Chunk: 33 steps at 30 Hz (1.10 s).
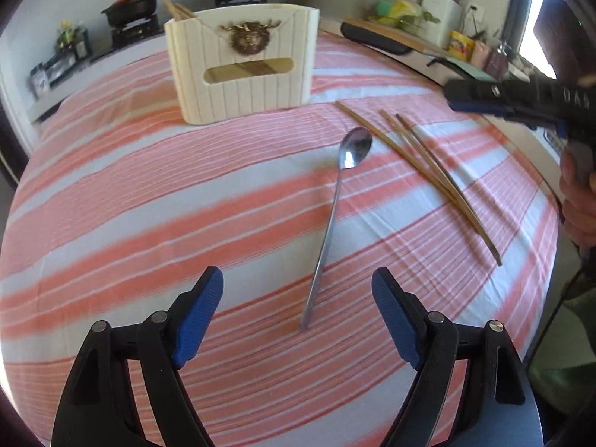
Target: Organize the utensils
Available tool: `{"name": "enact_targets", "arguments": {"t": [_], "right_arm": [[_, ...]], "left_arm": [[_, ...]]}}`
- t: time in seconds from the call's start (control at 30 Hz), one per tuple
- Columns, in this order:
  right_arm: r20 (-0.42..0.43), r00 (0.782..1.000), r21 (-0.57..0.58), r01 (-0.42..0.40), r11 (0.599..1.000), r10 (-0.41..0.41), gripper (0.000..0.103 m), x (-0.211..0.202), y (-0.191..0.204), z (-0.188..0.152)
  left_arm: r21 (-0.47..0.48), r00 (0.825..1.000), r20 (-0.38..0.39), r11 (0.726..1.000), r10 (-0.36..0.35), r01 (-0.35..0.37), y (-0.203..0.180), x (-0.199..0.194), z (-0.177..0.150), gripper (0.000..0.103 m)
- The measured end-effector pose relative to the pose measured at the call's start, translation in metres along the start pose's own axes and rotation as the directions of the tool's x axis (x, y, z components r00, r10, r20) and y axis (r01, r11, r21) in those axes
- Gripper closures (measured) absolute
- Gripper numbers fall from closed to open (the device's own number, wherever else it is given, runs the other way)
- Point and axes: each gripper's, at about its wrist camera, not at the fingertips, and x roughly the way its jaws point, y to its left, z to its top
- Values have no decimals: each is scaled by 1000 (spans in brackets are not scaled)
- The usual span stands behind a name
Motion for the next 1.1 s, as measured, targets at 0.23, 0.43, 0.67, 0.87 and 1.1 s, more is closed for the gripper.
{"name": "enact_targets", "arguments": {"t": [0.23, 0.43, 0.67, 0.87, 1.1], "right_arm": [[-100, 978, 63, 190, 980, -184, 66, -7, -55, -52], [-157, 968, -37, 191, 981, -195, 80, 19, -39, -55], [-147, 903, -85, 394, 915, -403, 84, -3, -72, -58], [-69, 957, -39, 280, 959, -282, 76, -22, -59, -60], [-71, 954, -141, 279, 950, -291, 76, 18, -30, -61]], "left_arm": [[-10, 998, -13, 998, 69, -69, -3, 19, -8, 19], [-23, 991, 1, 990, 137, -137, -7, 21, -11, 13], [-74, 986, -32, 984, 161, -163, 2, 15, -14, 11], [-54, 982, -40, 981, 186, -188, -7, 24, 2, 11], [-49, 968, -58, 968, 244, -247, -5, 24, 1, 11]]}}
